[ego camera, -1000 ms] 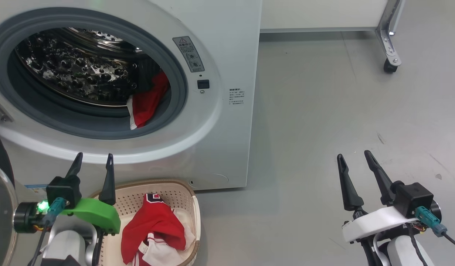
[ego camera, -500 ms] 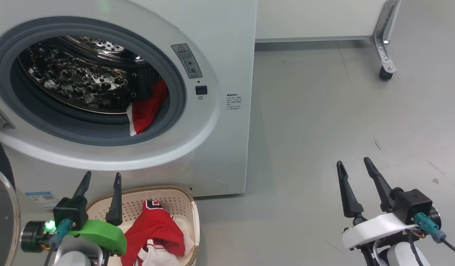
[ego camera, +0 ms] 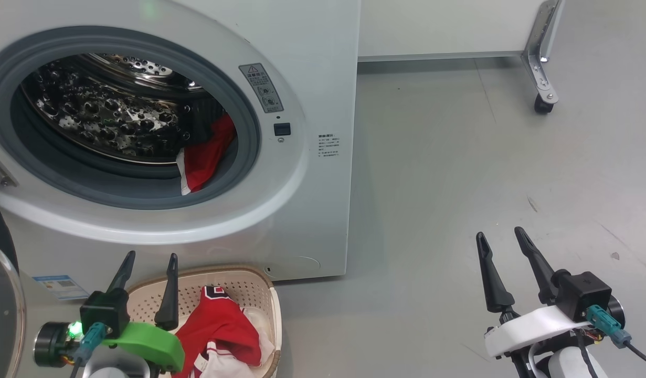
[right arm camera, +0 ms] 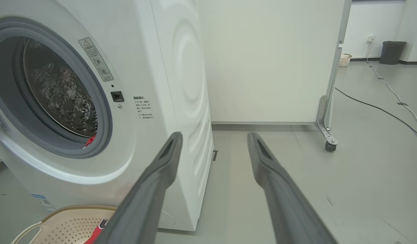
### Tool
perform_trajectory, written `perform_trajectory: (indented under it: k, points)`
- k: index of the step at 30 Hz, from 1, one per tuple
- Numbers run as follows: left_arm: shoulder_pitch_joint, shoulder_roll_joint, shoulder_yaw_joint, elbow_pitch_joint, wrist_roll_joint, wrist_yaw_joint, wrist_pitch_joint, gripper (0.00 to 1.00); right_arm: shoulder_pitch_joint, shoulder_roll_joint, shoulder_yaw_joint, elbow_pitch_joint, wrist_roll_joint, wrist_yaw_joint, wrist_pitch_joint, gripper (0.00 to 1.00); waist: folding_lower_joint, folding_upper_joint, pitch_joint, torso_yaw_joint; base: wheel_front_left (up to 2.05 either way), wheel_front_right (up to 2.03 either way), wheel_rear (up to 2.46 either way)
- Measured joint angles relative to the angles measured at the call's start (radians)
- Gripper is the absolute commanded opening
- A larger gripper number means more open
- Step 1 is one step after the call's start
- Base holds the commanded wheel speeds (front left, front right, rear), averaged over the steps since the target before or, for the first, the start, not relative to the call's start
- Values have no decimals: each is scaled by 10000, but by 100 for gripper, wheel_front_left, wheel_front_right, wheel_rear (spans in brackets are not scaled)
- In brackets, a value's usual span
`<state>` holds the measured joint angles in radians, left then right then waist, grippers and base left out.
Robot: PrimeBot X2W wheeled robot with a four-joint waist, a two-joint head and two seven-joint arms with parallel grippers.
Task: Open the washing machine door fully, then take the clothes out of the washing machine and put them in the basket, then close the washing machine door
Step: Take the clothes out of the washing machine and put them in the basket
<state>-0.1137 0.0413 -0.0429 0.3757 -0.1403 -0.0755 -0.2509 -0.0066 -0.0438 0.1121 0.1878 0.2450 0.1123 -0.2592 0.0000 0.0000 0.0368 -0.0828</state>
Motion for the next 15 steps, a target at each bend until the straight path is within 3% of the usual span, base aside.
perform_trajectory:
  k: [15]
  points:
    - [163, -2, -176, -303, -81, 98, 0, 100, 10, 0, 8, -61, -8, 8, 0, 100, 0, 0, 63, -6, 0, 0, 0]
